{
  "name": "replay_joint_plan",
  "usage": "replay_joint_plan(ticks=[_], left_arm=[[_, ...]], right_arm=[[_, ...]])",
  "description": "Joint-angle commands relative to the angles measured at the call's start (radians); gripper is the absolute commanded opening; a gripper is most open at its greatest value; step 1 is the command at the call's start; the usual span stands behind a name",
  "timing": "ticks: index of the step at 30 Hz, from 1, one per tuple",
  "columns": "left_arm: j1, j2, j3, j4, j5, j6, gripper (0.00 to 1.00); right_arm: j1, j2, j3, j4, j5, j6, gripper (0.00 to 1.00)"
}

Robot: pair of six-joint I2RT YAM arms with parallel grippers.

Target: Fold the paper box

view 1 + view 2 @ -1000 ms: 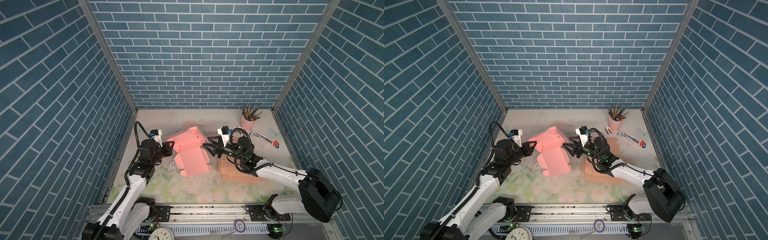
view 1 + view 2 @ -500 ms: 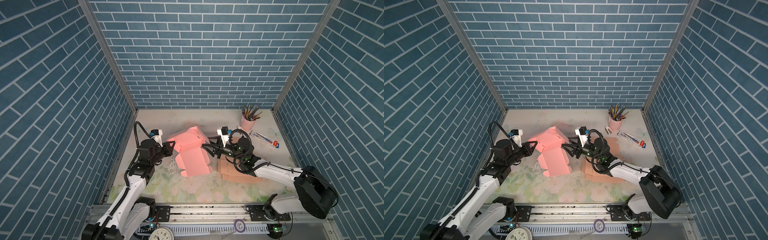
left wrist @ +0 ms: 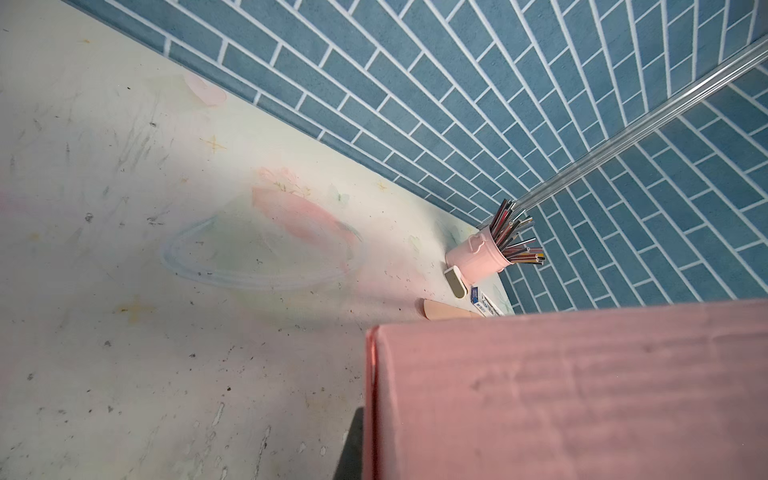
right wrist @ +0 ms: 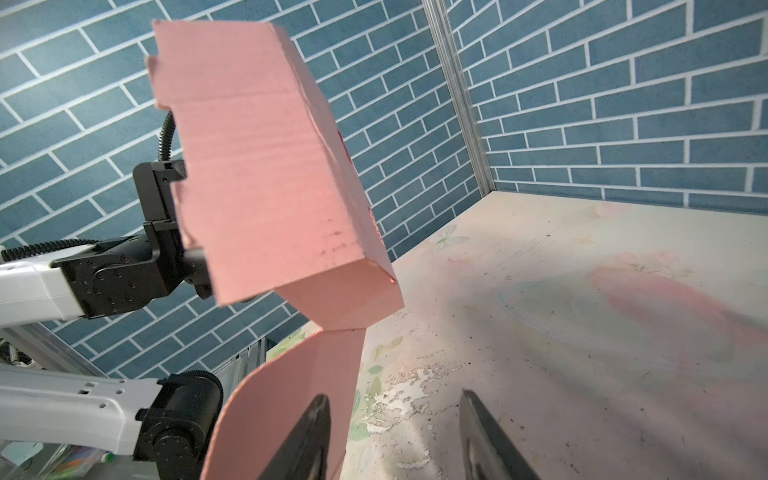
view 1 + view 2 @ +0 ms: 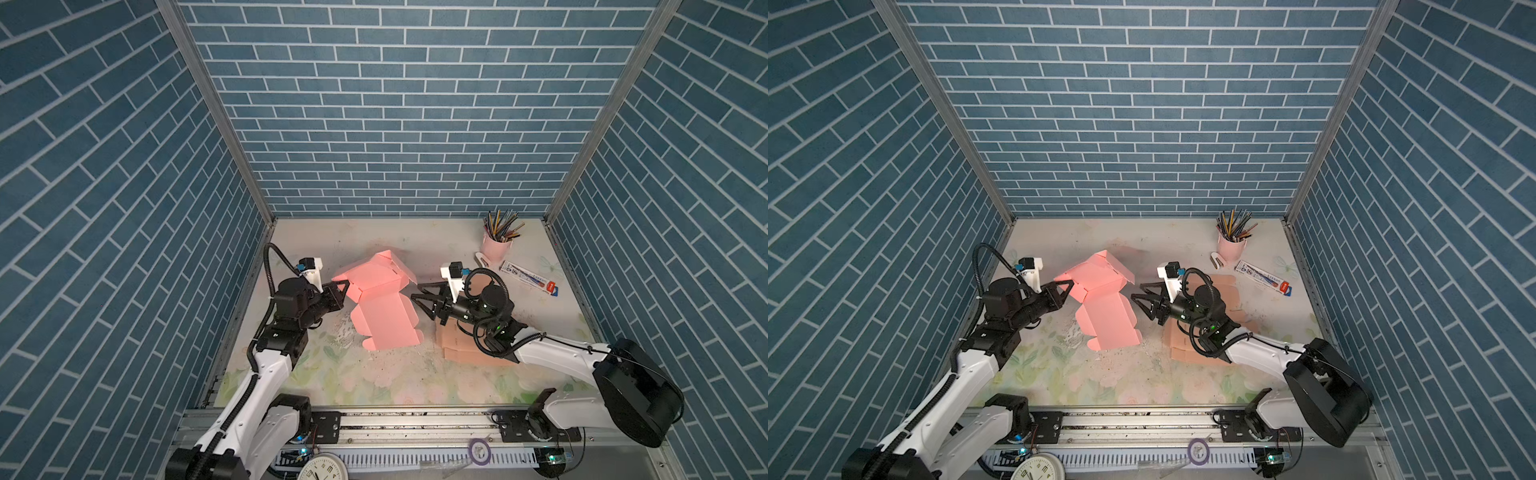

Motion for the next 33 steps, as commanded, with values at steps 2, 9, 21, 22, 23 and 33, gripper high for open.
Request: replay_joint_plan(ticks=[2,9,21,22,23,33], left_arm=[[0.009,0.0,0.013,0.025,0.025,-0.007,0.0],[0.008,0.002,-0.005,0.038,0.037,-0.007,0.0],[0.008,0.007,-0.013,0.046,0.062,0.0,0.0],[0.008,0.008,-0.012,0.048,0.064,0.0,0.0],[0.008,0.007,-0.015,0.049,0.063,0.0,0.0],[0.008,0.005,-0.02,0.051,0.065,-0.005,0.0]], right_arm=[[-0.004,-0.007,0.002,0.076,0.012,0.029,0.47],[-0.004,0.038,0.038,0.091,-0.001,0.043,0.38],[-0.002,0.102,0.103,0.104,-0.012,0.075,0.35],[-0.001,0.103,0.105,0.104,-0.014,0.077,0.35],[-0.001,0.104,0.106,0.105,-0.015,0.078,0.35],[0.036,0.105,0.139,0.062,-0.019,0.04,0.44]])
